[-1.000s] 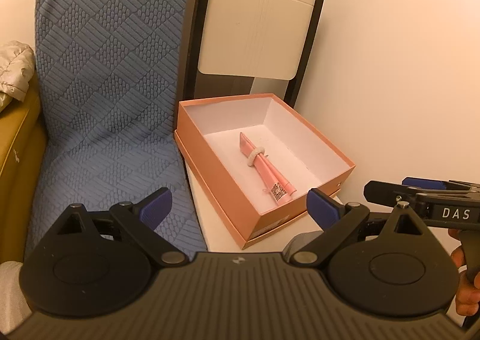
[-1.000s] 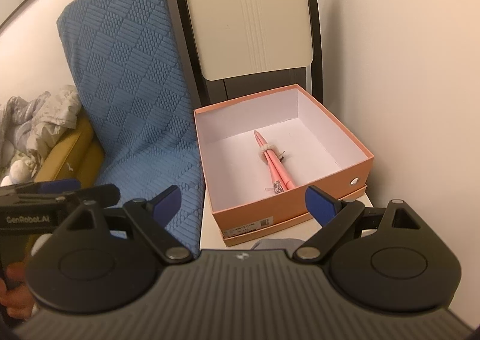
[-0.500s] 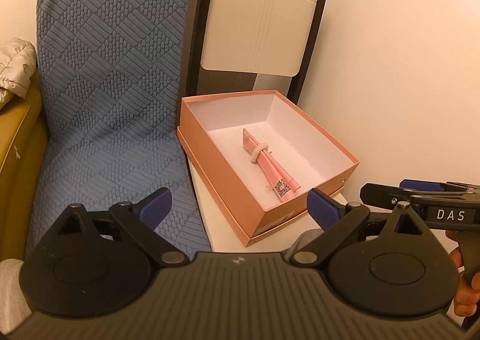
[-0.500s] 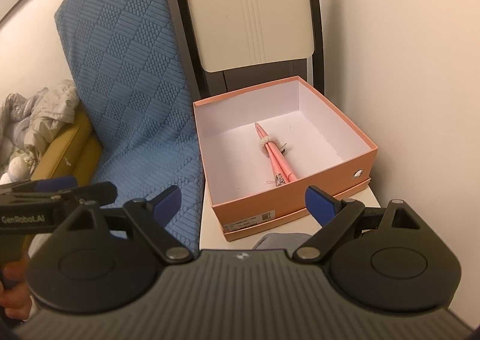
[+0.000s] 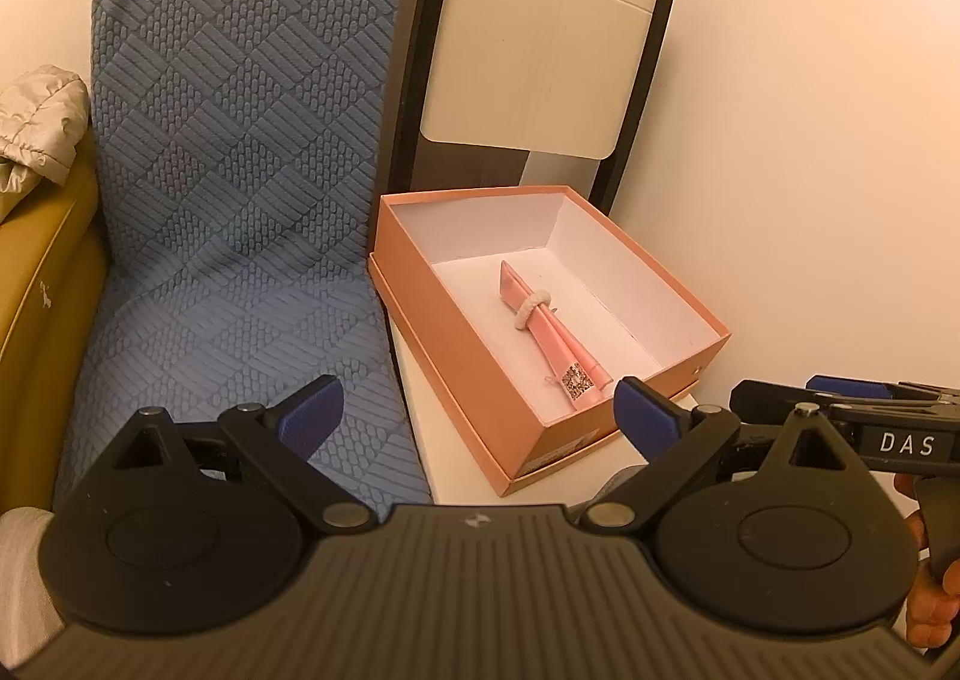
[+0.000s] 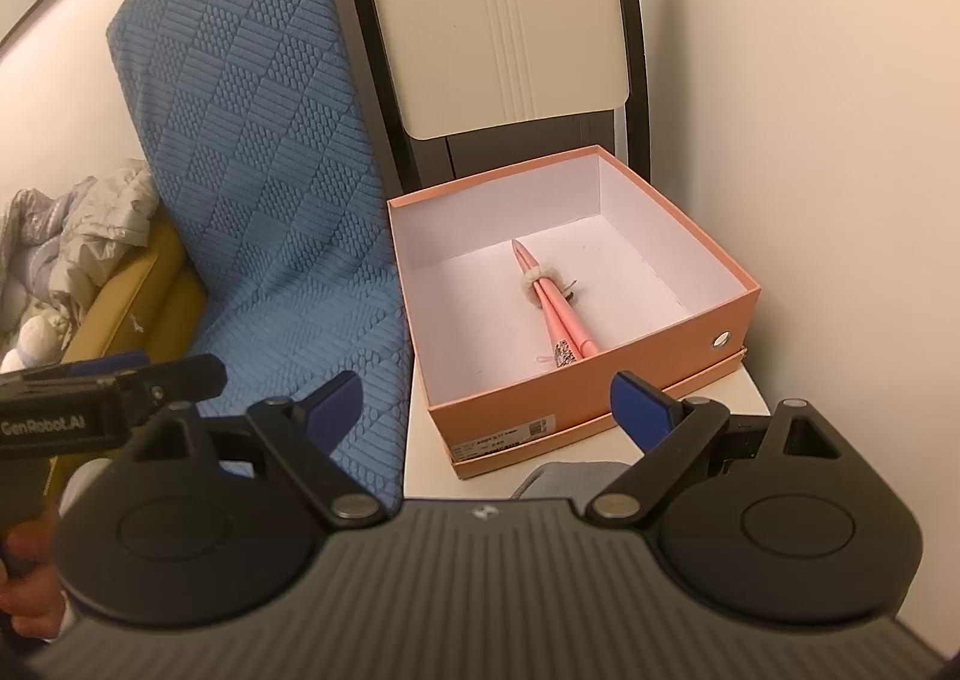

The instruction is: Fold shopping bag

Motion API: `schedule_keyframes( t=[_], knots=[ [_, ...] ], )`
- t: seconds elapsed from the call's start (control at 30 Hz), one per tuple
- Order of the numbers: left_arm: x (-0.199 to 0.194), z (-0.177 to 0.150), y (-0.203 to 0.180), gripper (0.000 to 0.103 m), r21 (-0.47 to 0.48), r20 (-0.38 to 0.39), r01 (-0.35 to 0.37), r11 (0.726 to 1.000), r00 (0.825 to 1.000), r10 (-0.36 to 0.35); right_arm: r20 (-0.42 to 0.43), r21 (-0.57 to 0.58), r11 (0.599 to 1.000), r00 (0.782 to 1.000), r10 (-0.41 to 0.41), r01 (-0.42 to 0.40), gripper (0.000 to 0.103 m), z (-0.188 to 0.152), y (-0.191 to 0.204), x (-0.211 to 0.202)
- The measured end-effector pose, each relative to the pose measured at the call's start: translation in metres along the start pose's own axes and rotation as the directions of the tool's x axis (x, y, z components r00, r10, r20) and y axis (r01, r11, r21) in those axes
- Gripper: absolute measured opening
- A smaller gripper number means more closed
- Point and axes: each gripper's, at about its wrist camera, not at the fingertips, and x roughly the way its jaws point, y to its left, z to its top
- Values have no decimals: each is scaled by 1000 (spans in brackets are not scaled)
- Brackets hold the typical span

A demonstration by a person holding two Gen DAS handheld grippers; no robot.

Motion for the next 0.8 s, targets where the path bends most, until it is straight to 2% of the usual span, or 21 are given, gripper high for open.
schedule_keyframes(
  t=[0.6,0.8],
  knots=[
    [-11,1,6,99,-18,22,-4,1000,1000,5,0,23,999,1000,24,-24,91,0,-1,1],
    [-14,0,6,99,-24,25,1,1000,1000,0,11,6,1000,1000,6,-6,91,0,1,-2]
  ],
)
